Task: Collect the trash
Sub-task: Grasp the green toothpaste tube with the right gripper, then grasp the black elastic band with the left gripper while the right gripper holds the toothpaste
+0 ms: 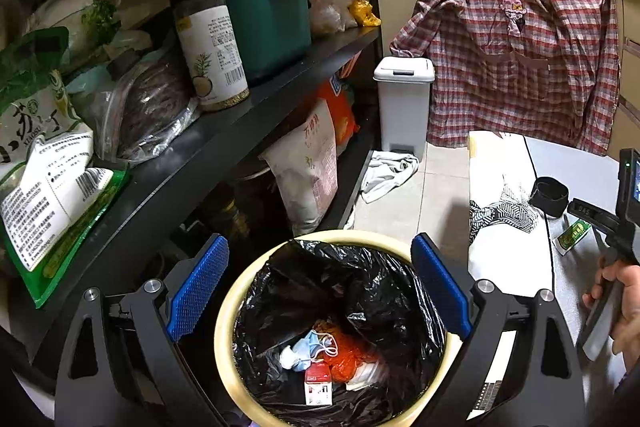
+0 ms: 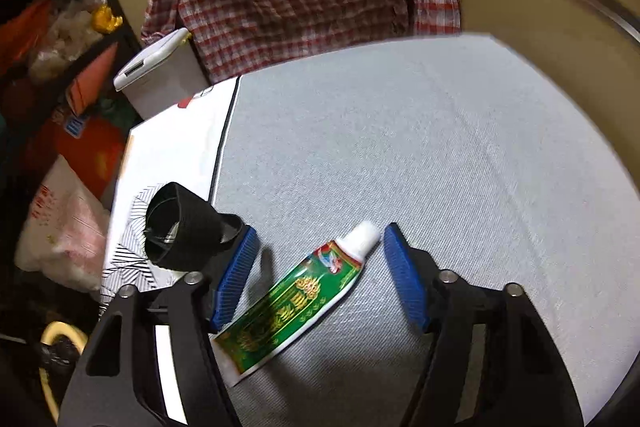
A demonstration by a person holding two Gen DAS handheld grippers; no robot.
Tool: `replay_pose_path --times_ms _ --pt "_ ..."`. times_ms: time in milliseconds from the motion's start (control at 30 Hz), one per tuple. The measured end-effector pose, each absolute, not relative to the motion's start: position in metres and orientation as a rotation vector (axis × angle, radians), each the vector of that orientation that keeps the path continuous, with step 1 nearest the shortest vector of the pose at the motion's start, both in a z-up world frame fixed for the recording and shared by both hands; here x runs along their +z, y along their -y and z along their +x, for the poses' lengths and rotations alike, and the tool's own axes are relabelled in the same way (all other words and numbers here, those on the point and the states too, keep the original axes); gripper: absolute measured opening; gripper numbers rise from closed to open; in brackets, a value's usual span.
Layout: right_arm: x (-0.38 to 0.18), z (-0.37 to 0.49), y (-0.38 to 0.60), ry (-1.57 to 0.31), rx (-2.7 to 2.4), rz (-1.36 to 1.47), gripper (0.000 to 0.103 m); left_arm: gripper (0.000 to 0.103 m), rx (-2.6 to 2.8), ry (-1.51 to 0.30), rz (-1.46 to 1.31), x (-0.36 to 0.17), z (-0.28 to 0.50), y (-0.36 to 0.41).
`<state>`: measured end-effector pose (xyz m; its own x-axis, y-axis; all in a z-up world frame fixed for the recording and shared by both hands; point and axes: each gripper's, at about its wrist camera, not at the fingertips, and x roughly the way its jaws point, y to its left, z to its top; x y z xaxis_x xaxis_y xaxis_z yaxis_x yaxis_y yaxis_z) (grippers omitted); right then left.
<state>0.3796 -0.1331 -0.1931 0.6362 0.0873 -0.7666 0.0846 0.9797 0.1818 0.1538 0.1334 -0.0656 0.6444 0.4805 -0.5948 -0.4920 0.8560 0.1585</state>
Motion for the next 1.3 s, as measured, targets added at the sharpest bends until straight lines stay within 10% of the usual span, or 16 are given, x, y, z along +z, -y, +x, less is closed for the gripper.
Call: replay_pose_path --times_ms 33,133,1300 --pt "-0.192 0.379 0.135 -0.878 -0.002 0.204 0.037 0.09 0.551 -0.675 -0.02 -0.066 0.154 -0.132" --pt "-0.193 0.375 0.143 -0.881 0.046 0.221 0.018 0.09 0.543 -0.68 -0.017 -0.068 0.156 -0.128" --pt "-0.054 0.211 0.283 -0.635 0.042 0.235 0.017 0.09 0.123 -0.581 -0.16 -0.083 0.232 -0.01"
